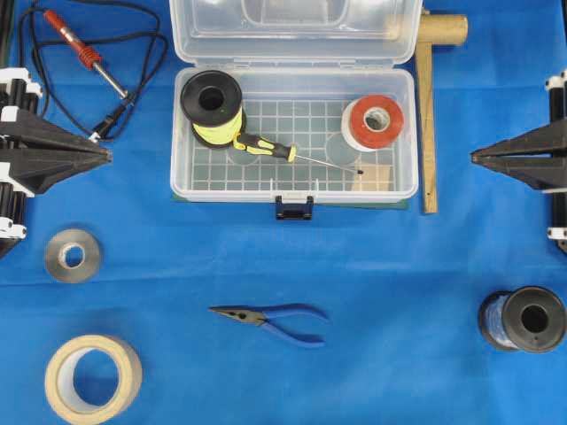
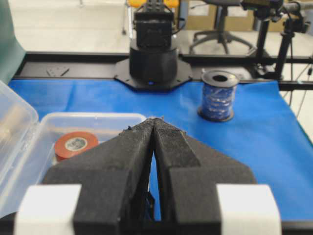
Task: Pick the screwdriver from the toolbox among several items.
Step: 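Move the right gripper over the yellow-black screwdriver in the toolbox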
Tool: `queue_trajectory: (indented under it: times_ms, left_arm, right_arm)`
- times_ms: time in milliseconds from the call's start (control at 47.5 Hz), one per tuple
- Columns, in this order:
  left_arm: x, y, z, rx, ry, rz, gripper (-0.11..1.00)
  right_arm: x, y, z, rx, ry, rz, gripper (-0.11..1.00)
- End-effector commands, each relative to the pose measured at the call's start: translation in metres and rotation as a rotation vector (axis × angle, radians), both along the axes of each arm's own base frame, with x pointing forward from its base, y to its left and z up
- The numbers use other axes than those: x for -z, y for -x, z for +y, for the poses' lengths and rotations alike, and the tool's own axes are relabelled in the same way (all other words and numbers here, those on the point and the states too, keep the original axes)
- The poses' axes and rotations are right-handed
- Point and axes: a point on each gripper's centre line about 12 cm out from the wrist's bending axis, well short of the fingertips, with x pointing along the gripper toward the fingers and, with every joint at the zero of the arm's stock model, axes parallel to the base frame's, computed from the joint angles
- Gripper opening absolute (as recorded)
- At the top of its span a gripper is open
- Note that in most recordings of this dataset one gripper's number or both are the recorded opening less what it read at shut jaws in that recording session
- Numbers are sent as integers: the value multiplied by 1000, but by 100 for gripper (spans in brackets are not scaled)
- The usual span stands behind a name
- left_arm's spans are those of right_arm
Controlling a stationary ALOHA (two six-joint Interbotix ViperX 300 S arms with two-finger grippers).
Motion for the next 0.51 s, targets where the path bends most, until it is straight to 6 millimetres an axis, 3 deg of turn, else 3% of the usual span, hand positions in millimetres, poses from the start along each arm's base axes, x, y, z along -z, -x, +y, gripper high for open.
queue_trajectory:
  times_ms: [0, 231, 484]
  left_arm:
    - [-7, -4, -2, 10, 21, -23, 0]
    - [-5, -8, -2, 7, 31, -15, 0]
    - [-2, -11, -2, 6, 31, -12, 0]
  right_arm:
    - [-10, -4, -2, 11, -20, -20, 1]
    - [-19, -45, -17, 75, -131, 157, 1]
    - [-14, -120, -46, 168, -290, 406, 1]
